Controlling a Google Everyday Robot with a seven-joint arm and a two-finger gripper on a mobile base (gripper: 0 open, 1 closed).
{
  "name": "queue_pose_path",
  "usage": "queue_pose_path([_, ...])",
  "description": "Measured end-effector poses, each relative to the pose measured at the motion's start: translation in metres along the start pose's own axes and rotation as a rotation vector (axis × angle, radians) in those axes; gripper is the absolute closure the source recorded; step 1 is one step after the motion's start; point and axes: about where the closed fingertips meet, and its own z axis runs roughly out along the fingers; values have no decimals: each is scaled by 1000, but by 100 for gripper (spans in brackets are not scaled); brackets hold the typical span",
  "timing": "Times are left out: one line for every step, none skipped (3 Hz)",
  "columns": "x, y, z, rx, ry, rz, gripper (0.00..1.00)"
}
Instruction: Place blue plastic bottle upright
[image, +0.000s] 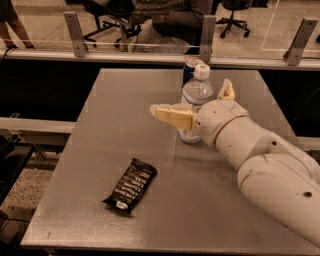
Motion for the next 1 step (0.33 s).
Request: queue_pose_path([0,0,0,0,0,0,0])
